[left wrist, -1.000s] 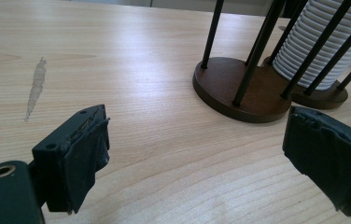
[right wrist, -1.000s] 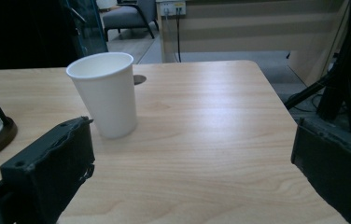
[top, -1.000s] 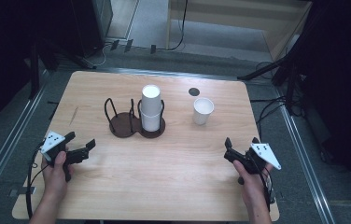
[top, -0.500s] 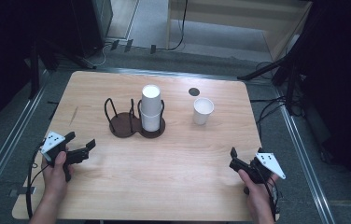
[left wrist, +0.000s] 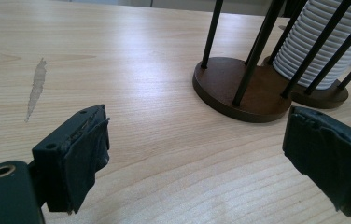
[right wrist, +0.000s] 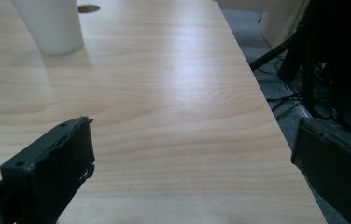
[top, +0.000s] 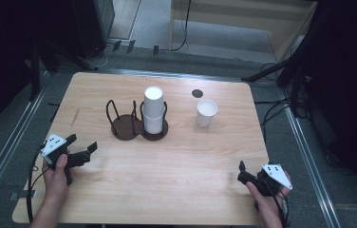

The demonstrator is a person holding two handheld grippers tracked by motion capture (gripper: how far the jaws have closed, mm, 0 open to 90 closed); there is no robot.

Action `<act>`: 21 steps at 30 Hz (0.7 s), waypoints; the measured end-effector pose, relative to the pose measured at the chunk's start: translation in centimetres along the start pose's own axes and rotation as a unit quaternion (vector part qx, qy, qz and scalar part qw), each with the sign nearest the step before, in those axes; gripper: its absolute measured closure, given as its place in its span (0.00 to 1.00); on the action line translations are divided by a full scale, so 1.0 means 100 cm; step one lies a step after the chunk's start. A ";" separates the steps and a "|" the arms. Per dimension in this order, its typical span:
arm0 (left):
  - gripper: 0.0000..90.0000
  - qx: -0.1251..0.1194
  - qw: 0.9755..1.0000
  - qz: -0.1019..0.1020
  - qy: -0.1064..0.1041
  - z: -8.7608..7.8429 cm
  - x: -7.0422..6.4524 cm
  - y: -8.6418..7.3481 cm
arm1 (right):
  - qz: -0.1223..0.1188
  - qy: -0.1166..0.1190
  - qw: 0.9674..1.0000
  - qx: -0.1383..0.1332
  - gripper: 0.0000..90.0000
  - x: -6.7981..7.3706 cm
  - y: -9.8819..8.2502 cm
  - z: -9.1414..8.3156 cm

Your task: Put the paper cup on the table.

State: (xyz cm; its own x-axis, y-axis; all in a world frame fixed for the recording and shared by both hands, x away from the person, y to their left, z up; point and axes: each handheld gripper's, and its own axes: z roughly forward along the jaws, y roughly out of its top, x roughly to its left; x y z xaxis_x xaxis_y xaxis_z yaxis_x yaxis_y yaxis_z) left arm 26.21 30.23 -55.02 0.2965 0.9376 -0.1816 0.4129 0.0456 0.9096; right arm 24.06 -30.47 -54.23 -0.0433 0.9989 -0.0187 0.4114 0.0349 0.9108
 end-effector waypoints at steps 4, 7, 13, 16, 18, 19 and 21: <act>0.09 0.000 1.000 0.000 -0.001 0.000 0.000 0.000 | -0.007 -0.005 1.000 0.019 0.00 -0.001 -0.003 0.002; 0.09 -0.001 1.000 -0.001 0.000 0.000 0.000 0.000 | -0.005 -0.001 1.000 0.021 0.00 -0.001 -0.003 0.002; 0.09 0.000 1.000 -0.001 0.000 0.000 0.000 0.000 | -0.008 -0.007 1.000 0.014 0.00 0.001 -0.004 0.000; 0.09 0.000 1.000 0.000 0.000 0.000 0.000 0.000 | -0.020 -0.015 1.000 0.018 0.03 0.004 -0.004 0.001; 0.09 0.000 1.000 0.000 0.000 0.000 0.000 0.000 | -0.025 -0.016 0.999 0.020 0.03 0.004 -0.004 0.002; 0.09 0.000 1.000 -0.001 0.000 0.000 0.000 0.000 | -0.029 -0.017 0.999 0.021 0.03 0.005 -0.004 0.002; 0.09 0.000 1.000 -0.002 0.000 0.000 0.000 0.000 | -0.021 -0.017 0.999 0.023 0.03 0.004 -0.003 0.003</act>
State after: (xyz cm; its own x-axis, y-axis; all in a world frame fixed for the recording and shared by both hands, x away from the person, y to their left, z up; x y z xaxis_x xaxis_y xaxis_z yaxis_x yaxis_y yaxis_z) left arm 26.23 30.24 -55.03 0.2940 0.9376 -0.1855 0.4144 0.0499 0.9087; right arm 24.13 -30.06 -54.65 -0.0317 0.9969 -0.0713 0.4514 0.0780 0.8889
